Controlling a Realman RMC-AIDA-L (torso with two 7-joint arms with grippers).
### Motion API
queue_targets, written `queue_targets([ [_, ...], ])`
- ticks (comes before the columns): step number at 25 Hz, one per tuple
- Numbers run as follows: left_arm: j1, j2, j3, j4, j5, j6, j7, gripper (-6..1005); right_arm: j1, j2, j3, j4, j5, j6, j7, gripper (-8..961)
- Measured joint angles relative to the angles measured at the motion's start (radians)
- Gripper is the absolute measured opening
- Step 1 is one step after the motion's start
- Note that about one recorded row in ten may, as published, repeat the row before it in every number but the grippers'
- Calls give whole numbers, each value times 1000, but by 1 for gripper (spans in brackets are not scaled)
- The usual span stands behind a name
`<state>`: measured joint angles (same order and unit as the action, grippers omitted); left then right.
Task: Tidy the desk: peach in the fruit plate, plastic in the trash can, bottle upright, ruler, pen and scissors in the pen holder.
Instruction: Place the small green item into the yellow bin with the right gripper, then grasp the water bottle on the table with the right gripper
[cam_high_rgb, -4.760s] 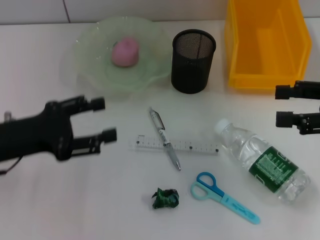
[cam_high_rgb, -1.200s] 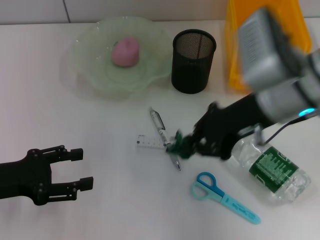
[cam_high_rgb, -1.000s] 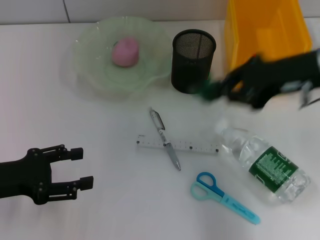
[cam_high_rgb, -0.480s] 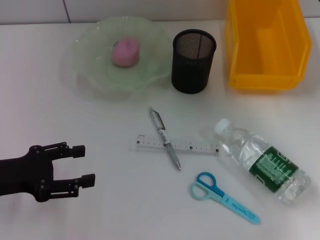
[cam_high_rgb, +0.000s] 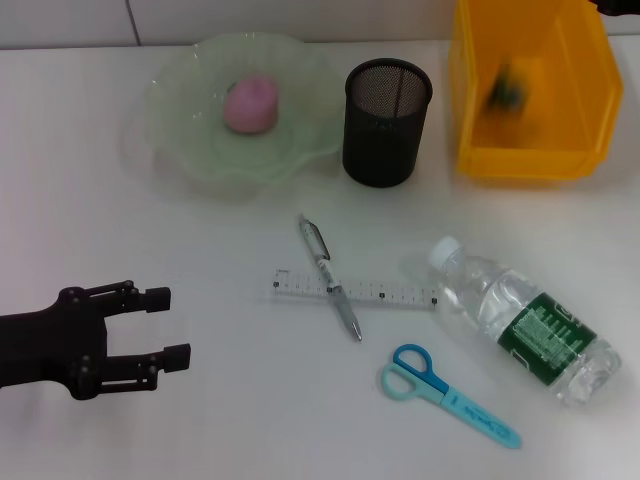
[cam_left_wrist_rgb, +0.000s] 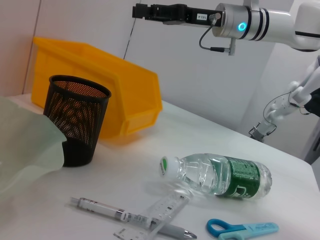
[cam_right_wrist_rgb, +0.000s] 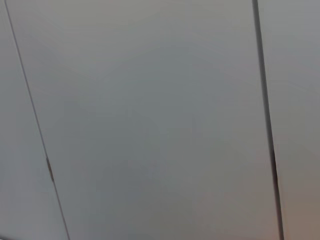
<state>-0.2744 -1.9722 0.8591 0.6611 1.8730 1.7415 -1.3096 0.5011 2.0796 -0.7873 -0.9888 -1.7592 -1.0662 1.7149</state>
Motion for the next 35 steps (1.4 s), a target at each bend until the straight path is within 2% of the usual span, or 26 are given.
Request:
queue_targets([
  [2,0,0,0,0,0,-1,0,809,-2,-1,0,0,0,-2,0,284],
  [5,-3,0,0,0,1,-3,0,809,-6,-2,3,-1,0,-6,2,507],
  [8,-4,0,0,0,1,-3,-1,809,-12,-9,11,-17,-1,-50,25,551],
  [11,-8,-1,0,2,2,-1,-1,809,-29,-39,9,-76,-11,-182,95,594],
  [12,-9,0,0,2,2,0,-1,809,-34,-53,5,-109,-27,-240,135,609],
  [13,-10,0,0,2,2,0,-1,809,-37,-80,-2,-186,-94,-359,233,623],
  [14,-11,0,0,2,2,0,-1,808,-37,-80,-2,-186,-94,-359,233,638],
  [15,-12,0,0,2,2,0,-1,808,-34,-92,-10,-234,-145,-435,290,652],
  [17,-14,1,0,2,2,-2,-1,808,-26,-99,-32,-369,-260,-587,389,667],
  [19,-16,1,0,2,2,-3,-1,808,-23,-80,-59,-504,-374,-700,460,667],
  [20,-18,1,0,2,2,-3,-1,808,-26,-37,-99,-635,-500,-773,523,667],
  [21,-20,1,0,2,2,-4,-1,808,-26,-37,-99,-635,-500,-773,523,667],
  [22,-20,1,0,2,2,-4,-1,808,-29,-17,-132,-694,-573,-797,557,667],
  [24,-27,1,0,1,2,-4,0,808,-32,2,-208,-757,-665,-827,618,667],
  [26,-30,1,0,1,2,-5,0,808,-34,3,-314,-774,-728,-849,700,668],
  [28,-36,0,0,0,12,-9,0,808,-35,3,-378,-768,-752,-849,751,668],
  [35,-49,-6,0,1,39,-21,0,808,-44,3,-497,-654,-797,-747,830,668],
])
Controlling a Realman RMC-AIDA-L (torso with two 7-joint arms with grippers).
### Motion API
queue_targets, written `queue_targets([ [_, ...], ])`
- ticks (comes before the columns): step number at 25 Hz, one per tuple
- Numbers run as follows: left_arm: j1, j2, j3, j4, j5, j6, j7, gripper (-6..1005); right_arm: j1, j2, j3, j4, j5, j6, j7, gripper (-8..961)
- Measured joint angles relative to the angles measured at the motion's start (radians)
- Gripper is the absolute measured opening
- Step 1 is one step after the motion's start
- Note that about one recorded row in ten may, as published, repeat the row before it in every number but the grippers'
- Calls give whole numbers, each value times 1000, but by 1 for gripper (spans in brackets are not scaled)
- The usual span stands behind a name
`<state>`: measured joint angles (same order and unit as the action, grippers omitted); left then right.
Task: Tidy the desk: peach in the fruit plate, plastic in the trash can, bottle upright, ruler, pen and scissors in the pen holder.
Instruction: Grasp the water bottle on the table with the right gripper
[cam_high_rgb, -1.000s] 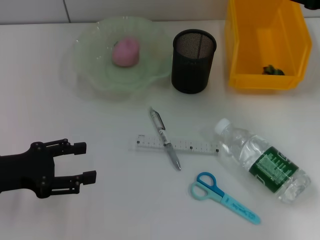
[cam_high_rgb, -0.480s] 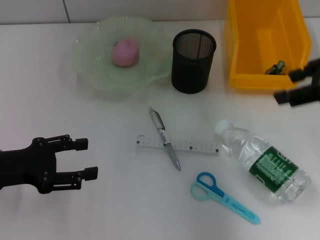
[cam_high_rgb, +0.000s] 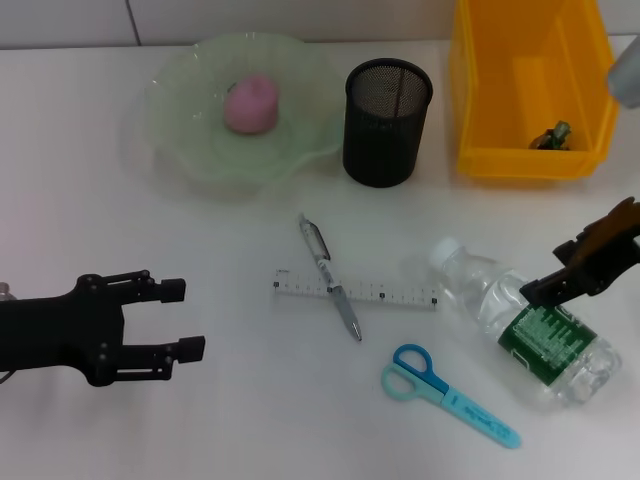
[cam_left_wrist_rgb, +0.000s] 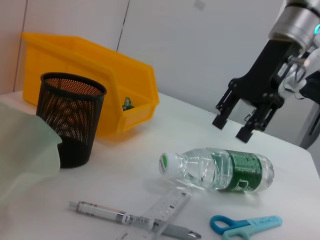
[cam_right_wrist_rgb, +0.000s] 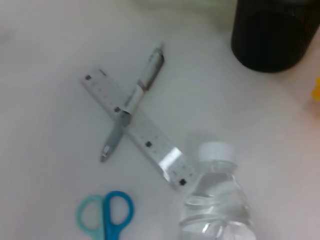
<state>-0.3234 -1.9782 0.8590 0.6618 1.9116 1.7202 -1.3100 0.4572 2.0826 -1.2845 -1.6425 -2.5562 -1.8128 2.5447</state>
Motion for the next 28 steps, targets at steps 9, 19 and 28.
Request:
queue_targets([
  [9,1,-3,0,-1,9,-5,0,808,-4,3,-98,136,-22,138,7,669],
  [19,1,-9,0,-1,13,-8,2,807,5,2,-124,198,-20,202,14,670],
  [28,4,-10,0,-1,14,-8,2,807,6,2,-131,207,-23,212,15,670],
])
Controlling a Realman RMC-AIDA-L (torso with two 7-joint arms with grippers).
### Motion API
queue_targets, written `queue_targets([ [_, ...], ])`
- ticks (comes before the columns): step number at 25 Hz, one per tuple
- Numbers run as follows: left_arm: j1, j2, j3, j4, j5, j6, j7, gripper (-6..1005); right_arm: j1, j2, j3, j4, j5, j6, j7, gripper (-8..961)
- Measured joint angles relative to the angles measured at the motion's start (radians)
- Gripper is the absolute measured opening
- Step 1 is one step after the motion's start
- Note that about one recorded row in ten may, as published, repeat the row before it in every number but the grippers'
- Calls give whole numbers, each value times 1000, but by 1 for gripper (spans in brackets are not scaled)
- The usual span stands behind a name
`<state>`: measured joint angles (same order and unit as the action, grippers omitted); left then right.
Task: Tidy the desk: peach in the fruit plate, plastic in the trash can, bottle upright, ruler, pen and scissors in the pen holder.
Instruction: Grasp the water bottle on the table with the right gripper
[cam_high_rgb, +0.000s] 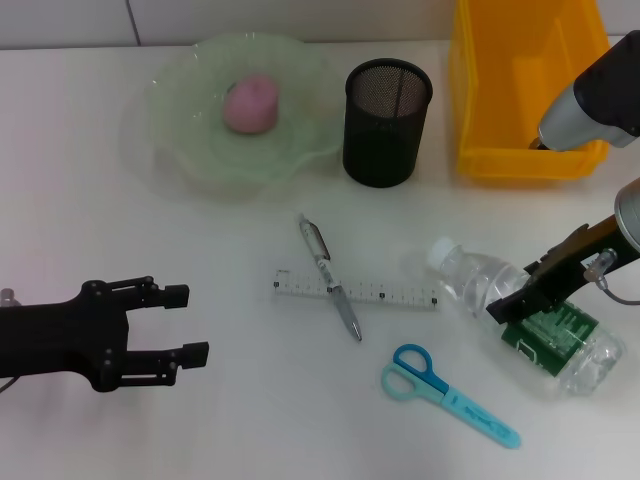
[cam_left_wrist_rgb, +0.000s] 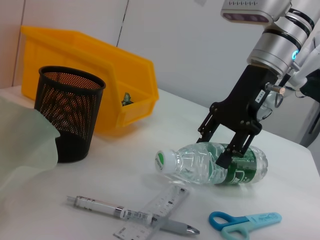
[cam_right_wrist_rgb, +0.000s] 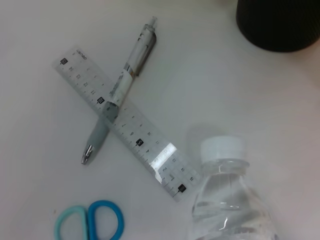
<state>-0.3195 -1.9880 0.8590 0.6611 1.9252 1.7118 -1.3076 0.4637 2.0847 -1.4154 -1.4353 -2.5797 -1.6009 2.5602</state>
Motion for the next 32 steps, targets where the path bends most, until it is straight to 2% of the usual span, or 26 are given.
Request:
queue_targets([
  [13,2,0,0,0,0,0,-1,807,-14,-3,-38,-34,-5,-5,-7,670],
  [22,2,2,0,0,0,5,-2,807,-60,-3,-26,-123,3,-10,-26,669],
  [28,2,3,0,0,-3,8,-2,806,-92,-1,45,-158,83,-19,-79,659],
  [32,-1,3,0,0,-3,9,-2,806,-89,-3,129,-173,141,-59,-117,549],
])
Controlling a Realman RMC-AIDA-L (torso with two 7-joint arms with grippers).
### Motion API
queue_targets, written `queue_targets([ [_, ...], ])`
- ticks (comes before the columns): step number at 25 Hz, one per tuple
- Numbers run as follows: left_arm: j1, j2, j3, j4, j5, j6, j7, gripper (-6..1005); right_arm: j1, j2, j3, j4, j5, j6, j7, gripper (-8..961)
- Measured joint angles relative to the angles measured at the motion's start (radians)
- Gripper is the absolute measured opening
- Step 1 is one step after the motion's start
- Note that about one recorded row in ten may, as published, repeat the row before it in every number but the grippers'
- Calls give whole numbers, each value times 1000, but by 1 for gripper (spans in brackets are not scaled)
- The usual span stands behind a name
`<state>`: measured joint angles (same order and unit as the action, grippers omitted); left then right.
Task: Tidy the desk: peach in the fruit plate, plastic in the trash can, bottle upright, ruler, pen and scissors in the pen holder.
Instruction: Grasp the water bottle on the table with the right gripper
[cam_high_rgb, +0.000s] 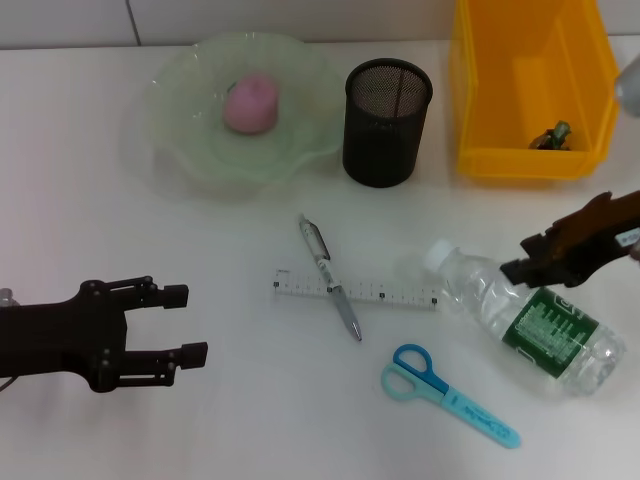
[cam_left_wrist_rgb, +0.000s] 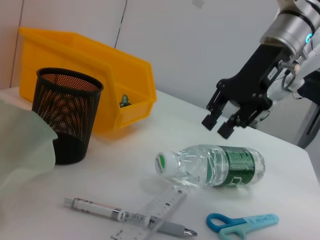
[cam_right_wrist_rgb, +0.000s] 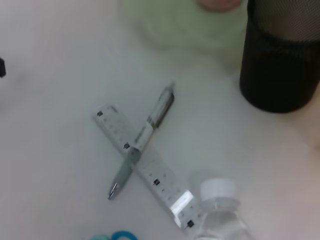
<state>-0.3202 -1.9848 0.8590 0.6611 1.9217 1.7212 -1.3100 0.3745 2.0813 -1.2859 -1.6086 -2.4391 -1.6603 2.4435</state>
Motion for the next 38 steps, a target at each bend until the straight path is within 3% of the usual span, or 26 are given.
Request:
queue_targets([
  [7,-3,-1,0,0,0,0,0,806,19,-1,23,-51,-6,-39,10,306],
  [14,-4,-2,0,0,1,0,0,806,44,-1,13,-38,-65,-45,37,522],
  [21,-3,-3,0,0,2,-5,1,805,88,2,9,77,-85,-32,47,752],
  [26,0,-3,0,0,2,-6,4,804,106,2,-19,130,-91,-6,52,795],
  [38,4,-4,0,0,2,-6,5,803,144,4,-86,265,-120,82,72,793],
])
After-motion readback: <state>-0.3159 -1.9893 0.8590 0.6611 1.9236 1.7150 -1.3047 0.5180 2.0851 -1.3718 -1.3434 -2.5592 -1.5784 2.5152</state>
